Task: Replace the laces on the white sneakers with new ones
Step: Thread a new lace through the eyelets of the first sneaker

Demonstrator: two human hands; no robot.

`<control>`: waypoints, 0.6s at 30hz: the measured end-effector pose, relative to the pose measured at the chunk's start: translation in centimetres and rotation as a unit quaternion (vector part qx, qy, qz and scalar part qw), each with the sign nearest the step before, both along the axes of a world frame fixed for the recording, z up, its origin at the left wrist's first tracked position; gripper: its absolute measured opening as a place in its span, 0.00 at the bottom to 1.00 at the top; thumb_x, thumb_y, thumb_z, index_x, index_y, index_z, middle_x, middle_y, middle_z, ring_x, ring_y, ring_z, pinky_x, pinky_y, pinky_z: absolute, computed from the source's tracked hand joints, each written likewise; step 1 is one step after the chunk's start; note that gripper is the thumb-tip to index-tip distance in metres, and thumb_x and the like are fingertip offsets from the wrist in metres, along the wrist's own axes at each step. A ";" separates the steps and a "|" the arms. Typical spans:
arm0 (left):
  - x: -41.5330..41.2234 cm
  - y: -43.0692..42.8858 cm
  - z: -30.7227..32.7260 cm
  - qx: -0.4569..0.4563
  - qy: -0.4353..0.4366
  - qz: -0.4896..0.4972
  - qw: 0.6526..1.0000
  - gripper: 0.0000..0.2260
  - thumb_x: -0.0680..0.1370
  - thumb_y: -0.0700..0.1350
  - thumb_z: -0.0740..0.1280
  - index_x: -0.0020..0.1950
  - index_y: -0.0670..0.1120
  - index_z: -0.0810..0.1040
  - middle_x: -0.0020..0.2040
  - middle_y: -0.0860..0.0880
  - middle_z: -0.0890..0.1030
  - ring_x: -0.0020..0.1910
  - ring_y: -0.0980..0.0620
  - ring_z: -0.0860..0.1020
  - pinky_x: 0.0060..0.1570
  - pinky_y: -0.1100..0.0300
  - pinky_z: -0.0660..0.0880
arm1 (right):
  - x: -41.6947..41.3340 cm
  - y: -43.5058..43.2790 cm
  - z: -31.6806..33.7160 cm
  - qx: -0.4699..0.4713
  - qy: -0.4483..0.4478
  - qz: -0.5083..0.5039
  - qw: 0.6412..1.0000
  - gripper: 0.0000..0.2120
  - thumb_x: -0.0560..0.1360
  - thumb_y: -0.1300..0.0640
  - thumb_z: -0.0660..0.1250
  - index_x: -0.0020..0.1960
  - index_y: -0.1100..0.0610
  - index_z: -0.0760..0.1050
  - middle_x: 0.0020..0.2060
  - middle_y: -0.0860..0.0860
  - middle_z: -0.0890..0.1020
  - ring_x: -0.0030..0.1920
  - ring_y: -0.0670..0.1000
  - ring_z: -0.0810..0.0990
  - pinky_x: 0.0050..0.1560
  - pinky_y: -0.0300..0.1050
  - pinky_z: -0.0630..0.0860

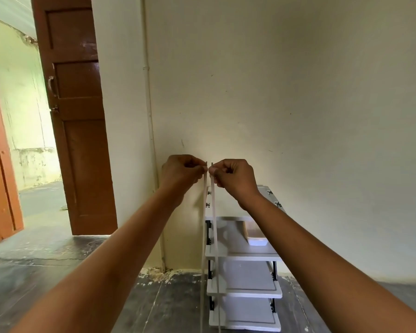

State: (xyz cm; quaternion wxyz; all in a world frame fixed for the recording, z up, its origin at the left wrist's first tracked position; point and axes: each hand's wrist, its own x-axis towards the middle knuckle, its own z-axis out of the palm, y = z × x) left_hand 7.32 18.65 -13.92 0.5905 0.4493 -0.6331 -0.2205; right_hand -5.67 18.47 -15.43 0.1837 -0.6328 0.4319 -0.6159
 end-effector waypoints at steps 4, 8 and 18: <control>0.2 0.1 0.1 0.005 0.009 -0.005 1.000 0.02 0.73 0.37 0.71 0.43 0.43 0.82 0.38 0.45 0.82 0.34 0.54 0.79 0.33 0.69 0.77 | 0.4 -0.2 0.3 -0.006 0.011 -0.012 1.000 0.05 0.73 0.63 0.69 0.42 0.65 0.81 0.35 0.59 0.82 0.37 0.53 0.79 0.49 0.52 0.78; 0.4 0.2 0.2 0.008 0.021 -0.012 1.000 0.02 0.73 0.36 0.71 0.45 0.40 0.82 0.40 0.42 0.82 0.35 0.51 0.79 0.35 0.67 0.78 | 0.7 -0.5 0.6 -0.011 0.030 -0.018 0.999 0.06 0.73 0.62 0.70 0.44 0.66 0.82 0.35 0.58 0.82 0.36 0.52 0.78 0.48 0.53 0.79; 0.7 0.2 0.3 0.012 -0.001 -0.024 1.000 0.03 0.74 0.37 0.70 0.47 0.40 0.81 0.43 0.42 0.83 0.41 0.49 0.81 0.43 0.62 0.79 | 0.6 -0.5 0.5 0.002 0.045 -0.009 0.999 0.07 0.74 0.62 0.69 0.41 0.65 0.82 0.33 0.58 0.81 0.35 0.53 0.78 0.48 0.54 0.78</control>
